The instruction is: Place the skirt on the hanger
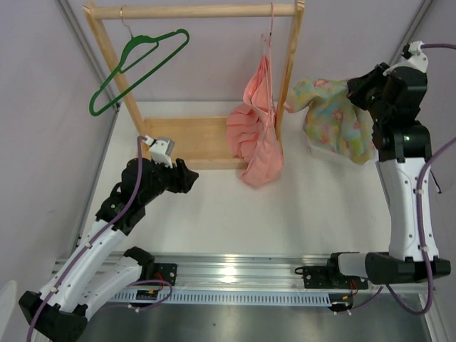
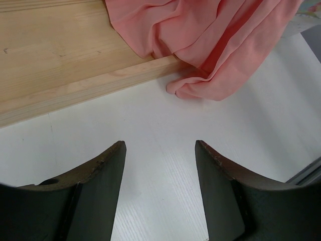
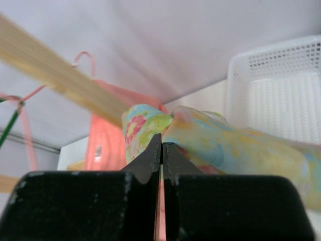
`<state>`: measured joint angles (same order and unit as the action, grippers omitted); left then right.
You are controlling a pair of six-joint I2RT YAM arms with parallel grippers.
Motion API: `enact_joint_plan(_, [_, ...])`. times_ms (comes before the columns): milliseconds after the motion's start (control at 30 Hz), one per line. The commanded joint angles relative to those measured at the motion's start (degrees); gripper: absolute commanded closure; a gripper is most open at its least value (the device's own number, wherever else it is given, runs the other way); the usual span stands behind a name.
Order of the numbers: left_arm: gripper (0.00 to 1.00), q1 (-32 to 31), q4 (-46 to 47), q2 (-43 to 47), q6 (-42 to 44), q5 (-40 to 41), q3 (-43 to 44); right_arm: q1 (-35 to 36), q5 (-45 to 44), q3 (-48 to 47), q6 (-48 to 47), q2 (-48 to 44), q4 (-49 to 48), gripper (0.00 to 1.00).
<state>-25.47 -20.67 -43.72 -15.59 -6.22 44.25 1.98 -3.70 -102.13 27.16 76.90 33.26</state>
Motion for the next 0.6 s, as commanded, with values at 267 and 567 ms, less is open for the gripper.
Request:
enact_joint_plan(267, [0.37,0.51,0.63,1.1,-0.14,-1.51,2.24,7.15,1.16,-0.53,-1.23,-11.07,6.73,1.0])
enact_joint_plan(567, [0.36,0.51,0.89,1.01,-2.6,-6.17,4.18,20.68,-1.11,8.5,0.88,-14.94,7.0,1.0])
